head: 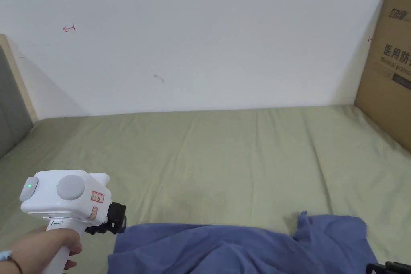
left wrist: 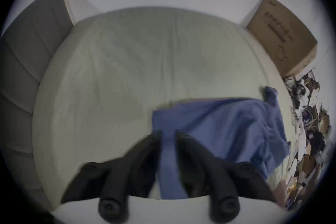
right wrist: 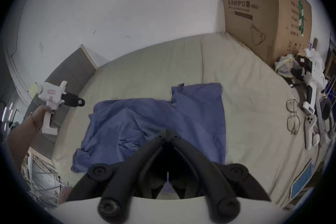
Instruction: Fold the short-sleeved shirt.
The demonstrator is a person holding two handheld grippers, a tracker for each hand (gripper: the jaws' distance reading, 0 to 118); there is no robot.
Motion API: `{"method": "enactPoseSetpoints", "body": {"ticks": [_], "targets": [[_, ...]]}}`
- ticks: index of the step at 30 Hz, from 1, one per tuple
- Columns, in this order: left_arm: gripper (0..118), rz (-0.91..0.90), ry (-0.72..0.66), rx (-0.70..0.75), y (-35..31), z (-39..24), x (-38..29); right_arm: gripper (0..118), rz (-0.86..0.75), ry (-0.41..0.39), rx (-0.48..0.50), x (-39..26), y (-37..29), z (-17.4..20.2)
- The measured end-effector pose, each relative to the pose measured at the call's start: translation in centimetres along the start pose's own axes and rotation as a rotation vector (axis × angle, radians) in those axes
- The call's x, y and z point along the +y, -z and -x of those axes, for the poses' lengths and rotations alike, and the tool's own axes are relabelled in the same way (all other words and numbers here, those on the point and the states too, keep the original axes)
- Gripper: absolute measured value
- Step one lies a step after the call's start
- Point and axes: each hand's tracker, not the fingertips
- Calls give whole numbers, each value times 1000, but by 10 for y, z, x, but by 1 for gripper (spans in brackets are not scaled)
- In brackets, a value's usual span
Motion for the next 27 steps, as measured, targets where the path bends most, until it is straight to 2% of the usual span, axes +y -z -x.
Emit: {"method": "enactPoseSetpoints", "body": {"ticks": [1, 2, 3, 5, 9, 10, 11, 12, 14, 16, 19, 20, 22, 23, 24, 25, 26, 27], "targets": [[112, 3, -9, 9, 15, 4, 5, 1, 12, 10, -3, 1, 6, -4], [118, 15, -26, 20, 29, 6, 8, 1, 23, 15, -12, 1, 12, -7], [113, 13, -40, 22, 38, 9, 10, 1, 34, 16, -20, 1, 17, -10], [113, 0, -62, 14, 60, 13, 16, 1, 63, 13, -43, 0, 27, -14], [111, 136, -27, -12, 90, 7, 7, 1, 97, 10, -60, -3, 42, -23], [103, 147, 8, -4, 89, 4, 4, 1, 105, 11, -66, -3, 46, -25], [99, 112, 76, 55, 87, -4, 1, 1, 111, 14, -70, -3, 48, -27], [97, 77, 108, 46, 83, -9, 0, 1, 114, 19, -72, -3, 49, -29], [63, 31, 164, -15, 65, -18, -2, 1, 118, 24, -87, -2, 52, -31], [2, 23, 224, -135, 52, -33, -4, 1, 119, 27, -116, 0, 56, -37], [2, -1, 328, -158, 27, -53, -5, 1, 109, 119, -95, 14, 61, -54], [2, -40, 354, -106, 18, -58, -4, 1, 96, 139, -81, 20, 64, -61], [2, -115, 330, -55, 2, -57, -4, 1, 89, 131, -105, 37, 73, -72], [2, -146, 280, -58, -8, -53, -1, 9, 93, 121, -136, 45, 80, -77], [2, -183, 232, -71, -17, -48, 0, 30, 101, 114, -165, 54, 89, -90], [2, -230, 190, -79, -28, -43, 1, 75, 128, 101, -183, 62, 101, -97], [2, -260, 175, -67, -35, -40, -1, 104, 171, 94, -199, 69, 113, -103], [2, -280, 177, -58, -42, -37, -1, 112, 207, 103, -223, 70, 124, -107]]}}
